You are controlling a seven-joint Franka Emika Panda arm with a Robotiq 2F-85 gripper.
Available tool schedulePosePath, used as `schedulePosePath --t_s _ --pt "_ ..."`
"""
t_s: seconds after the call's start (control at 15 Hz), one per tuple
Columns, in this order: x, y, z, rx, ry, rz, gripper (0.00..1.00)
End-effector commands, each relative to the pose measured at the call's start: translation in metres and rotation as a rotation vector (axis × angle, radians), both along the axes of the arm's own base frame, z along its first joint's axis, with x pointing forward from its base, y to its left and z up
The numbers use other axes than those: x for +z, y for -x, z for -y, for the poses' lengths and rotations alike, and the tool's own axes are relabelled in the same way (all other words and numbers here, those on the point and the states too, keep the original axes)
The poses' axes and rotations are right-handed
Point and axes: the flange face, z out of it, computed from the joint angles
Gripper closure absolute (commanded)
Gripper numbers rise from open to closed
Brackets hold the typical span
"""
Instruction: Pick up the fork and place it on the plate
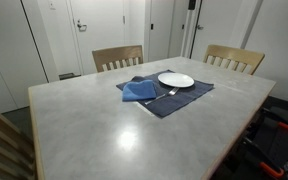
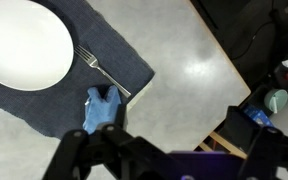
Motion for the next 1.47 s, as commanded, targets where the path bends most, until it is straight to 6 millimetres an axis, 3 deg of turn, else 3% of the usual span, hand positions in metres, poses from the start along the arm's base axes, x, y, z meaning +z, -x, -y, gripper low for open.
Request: schedulePosePath --t_s 0.0,0.33,0.6,0.67,0.73,0.93,1.07,1.4 --pt "-0.001 0.003 -0.005 0.042 0.006 0.018 0.00" --pt "-0.040 0.002 -0.029 0.124 0.035 0.072 0.00" --pt "-0.079 -0.001 -0.027 0.123 0.007 0.064 0.00" --pt "-0.083 -0.001 -0.023 0.107 -0.010 0.052 0.00" --pt "-0.070 0.002 -0.030 0.109 0.020 0.050 0.00" --pt "-0.081 0.000 -0.027 0.102 0.014 0.036 0.00" --pt "-0.084 0.001 -0.037 0.141 0.059 0.069 0.00" --pt "-0.119 -0.008 -0.048 0.210 0.118 0.172 0.00"
